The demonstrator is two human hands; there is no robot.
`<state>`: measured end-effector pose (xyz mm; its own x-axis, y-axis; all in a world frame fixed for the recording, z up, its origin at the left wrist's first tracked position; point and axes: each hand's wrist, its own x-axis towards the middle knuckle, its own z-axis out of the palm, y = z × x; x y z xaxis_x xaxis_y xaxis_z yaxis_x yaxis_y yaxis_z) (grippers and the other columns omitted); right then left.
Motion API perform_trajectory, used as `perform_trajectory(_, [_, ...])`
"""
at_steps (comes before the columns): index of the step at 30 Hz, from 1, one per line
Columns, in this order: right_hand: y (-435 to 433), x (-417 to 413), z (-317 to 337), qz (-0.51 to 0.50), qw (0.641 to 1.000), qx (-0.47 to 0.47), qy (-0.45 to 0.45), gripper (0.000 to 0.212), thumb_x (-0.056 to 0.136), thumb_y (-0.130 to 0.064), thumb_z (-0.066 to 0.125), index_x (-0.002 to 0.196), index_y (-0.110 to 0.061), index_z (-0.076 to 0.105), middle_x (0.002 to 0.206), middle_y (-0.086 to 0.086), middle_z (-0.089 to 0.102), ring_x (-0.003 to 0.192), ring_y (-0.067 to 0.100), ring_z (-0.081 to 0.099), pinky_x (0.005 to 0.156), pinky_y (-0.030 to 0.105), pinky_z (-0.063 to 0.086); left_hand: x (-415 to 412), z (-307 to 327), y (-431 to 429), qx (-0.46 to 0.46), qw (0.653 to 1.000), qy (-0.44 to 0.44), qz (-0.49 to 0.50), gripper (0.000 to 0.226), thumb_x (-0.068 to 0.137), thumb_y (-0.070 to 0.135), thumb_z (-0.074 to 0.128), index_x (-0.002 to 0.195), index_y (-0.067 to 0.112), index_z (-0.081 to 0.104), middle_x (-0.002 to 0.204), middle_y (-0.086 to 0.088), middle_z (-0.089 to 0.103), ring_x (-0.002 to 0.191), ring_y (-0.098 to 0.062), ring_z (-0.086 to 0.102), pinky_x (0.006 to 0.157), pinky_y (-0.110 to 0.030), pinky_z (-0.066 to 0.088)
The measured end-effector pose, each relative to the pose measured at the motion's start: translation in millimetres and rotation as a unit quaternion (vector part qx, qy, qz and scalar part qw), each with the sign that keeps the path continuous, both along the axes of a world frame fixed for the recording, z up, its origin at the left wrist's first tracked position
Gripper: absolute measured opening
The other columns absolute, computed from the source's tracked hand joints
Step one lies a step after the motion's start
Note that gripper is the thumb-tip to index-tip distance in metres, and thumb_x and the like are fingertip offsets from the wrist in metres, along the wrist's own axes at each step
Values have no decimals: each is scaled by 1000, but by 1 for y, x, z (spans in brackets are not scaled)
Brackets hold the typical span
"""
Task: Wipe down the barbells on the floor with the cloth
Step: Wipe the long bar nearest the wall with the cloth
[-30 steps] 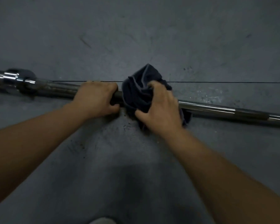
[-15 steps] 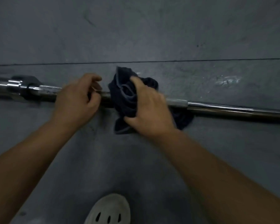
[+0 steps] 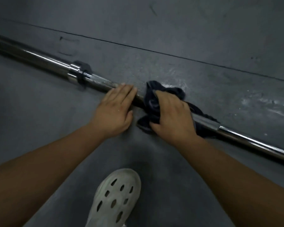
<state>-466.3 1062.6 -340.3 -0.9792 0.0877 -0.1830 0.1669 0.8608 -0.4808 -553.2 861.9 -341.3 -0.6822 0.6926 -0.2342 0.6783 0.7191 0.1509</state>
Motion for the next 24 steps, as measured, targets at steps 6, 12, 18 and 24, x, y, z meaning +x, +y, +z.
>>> perform_trajectory(6, [72,79,13,57,994,33,-84,90,69,-59,65,147,-24,37,120,5,60,107,30,58,89,49,50,30,29,-38,-74,996,-53,-23,89,74,32,52,155,18,21,162,-4,19,148,-21,21,118,-42,22])
perform_trajectory(12, [-8,45,5,180,983,11,22,76,68,-38,71,140,-26,48,129,14,50,115,38,50,98,51,44,58,53,-94,-99,994,-29,-32,88,69,34,51,152,15,31,157,-10,33,142,-27,36,112,-44,34])
perform_trajectory(18, [-57,21,-13,248,967,55,23,75,73,-30,73,143,-23,47,156,17,33,134,41,41,105,53,42,103,61,-125,-82,993,-32,72,84,67,35,53,146,8,43,150,-18,42,131,-35,49,105,-47,40])
perform_trajectory(24, [63,93,17,251,958,127,-58,66,66,-51,61,126,-24,51,135,6,53,108,31,62,87,45,47,94,60,-122,-49,994,-5,95,77,69,30,53,142,7,47,147,-17,46,127,-36,52,101,-50,43])
